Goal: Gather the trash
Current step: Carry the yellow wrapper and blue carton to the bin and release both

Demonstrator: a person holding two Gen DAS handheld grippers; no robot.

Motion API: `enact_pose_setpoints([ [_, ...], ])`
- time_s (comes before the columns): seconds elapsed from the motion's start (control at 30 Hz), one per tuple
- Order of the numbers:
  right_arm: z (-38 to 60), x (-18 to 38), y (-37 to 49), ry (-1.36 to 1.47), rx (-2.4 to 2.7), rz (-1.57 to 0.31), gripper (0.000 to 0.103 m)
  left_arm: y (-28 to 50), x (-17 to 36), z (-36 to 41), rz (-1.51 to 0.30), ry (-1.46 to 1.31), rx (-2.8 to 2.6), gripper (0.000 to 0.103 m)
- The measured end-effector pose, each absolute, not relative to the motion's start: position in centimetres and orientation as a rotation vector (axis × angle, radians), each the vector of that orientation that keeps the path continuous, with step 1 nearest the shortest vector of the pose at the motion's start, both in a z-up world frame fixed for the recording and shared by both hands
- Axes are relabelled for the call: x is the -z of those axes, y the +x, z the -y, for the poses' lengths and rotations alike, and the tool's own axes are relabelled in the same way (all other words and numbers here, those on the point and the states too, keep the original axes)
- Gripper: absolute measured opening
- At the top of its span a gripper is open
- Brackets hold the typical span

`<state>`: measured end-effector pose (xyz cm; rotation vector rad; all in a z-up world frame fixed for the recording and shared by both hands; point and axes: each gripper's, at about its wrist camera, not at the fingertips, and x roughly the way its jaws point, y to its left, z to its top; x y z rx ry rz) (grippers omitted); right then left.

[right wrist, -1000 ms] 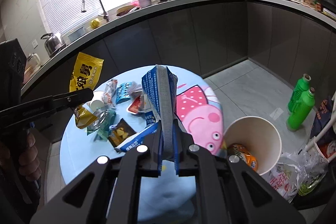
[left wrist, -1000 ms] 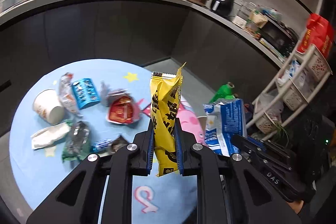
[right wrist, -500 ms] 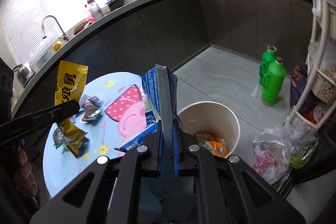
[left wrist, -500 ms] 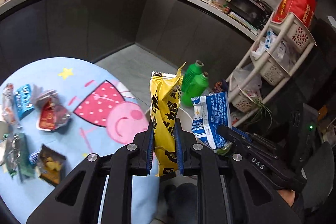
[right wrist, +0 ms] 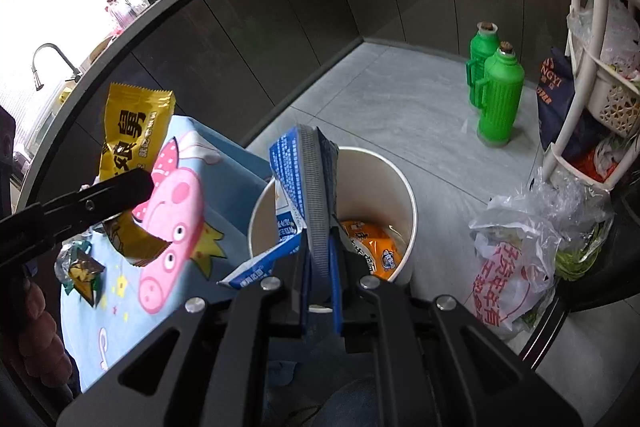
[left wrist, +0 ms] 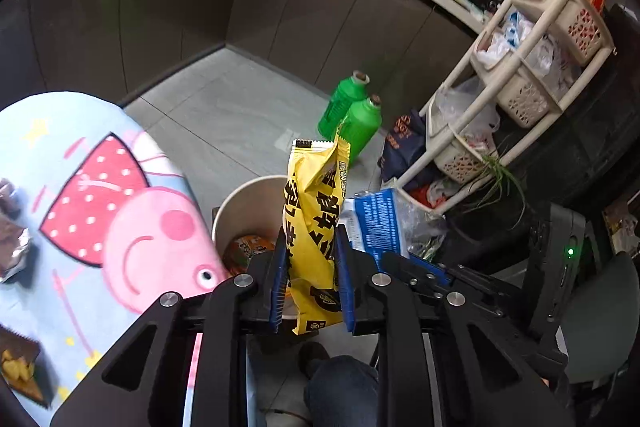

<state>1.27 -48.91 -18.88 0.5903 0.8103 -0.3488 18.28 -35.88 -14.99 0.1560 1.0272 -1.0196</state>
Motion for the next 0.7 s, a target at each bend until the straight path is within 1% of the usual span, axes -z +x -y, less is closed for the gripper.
enact_pose_setpoints([
  [0.13, 49.3, 20.6, 2.7, 0.591, 0.329, -0.834, 0.010, 18.5, 16.7, 37.6, -1.046, 0.196, 1.017, 0.021],
  [0.23, 49.7, 21.8, 3.5, 0.597, 0.330, -0.849, 0.013, 18.8, 17.7, 38.5, -1.050, 0.221, 0.997, 0.033],
  [0.27, 49.8, 22.0, 3.7, 0.596, 0.332, -0.847, 0.014, 18.9, 18.0, 38.7, -1.049, 0.229, 0.981, 0.043],
  [0.3, 49.8, 22.2, 3.9, 0.589, 0.333, -0.844, 0.029, 19.1, 18.1, 38.9, -1.045, 0.232, 0.966, 0.050],
  [0.33, 49.8, 22.3, 4.1, 0.579, 0.333, -0.844, 0.051, 19.2, 18.1, 38.9, -1.036, 0.231, 0.951, 0.054],
  [0.37, 49.6, 22.3, 4.1, 0.564, 0.330, -0.841, 0.060, 19.5, 18.0, 38.8, -1.021, 0.228, 0.929, 0.064],
  [0.4, 49.4, 22.2, 4.1, 0.539, 0.327, -0.832, 0.068, 19.7, 17.7, 38.7, -1.004, 0.221, 0.908, 0.070],
  [0.43, 49.3, 22.1, 4.1, 0.519, 0.324, -0.830, 0.073, 19.8, 17.5, 38.6, -0.992, 0.213, 0.896, 0.073],
  [0.47, 49.0, 22.1, 4.2, 0.498, 0.321, -0.830, 0.077, 20.1, 17.2, 38.4, -0.979, 0.202, 0.882, 0.078],
  [0.5, 48.9, 22.1, 4.2, 0.486, 0.318, -0.829, 0.086, 20.2, 17.1, 38.1, -0.970, 0.194, 0.868, 0.085],
  [0.53, 49.0, 22.0, 4.1, 0.482, 0.315, -0.829, 0.090, 20.4, 16.9, 37.9, -0.959, 0.188, 0.850, 0.088],
  [0.57, 48.9, 22.0, 4.1, 0.480, 0.308, -0.830, 0.092, 20.5, 16.6, 37.5, -0.942, 0.179, 0.827, 0.092],
  [0.63, 48.7, 21.8, 4.1, 0.480, 0.298, -0.834, 0.100, 20.6, 16.2, 37.0, -0.923, 0.167, 0.806, 0.094],
  [0.7, 48.4, 21.6, 4.1, 0.476, 0.290, -0.836, 0.099, 20.8, 15.9, 36.4, -0.920, 0.163, 0.787, 0.094],
])
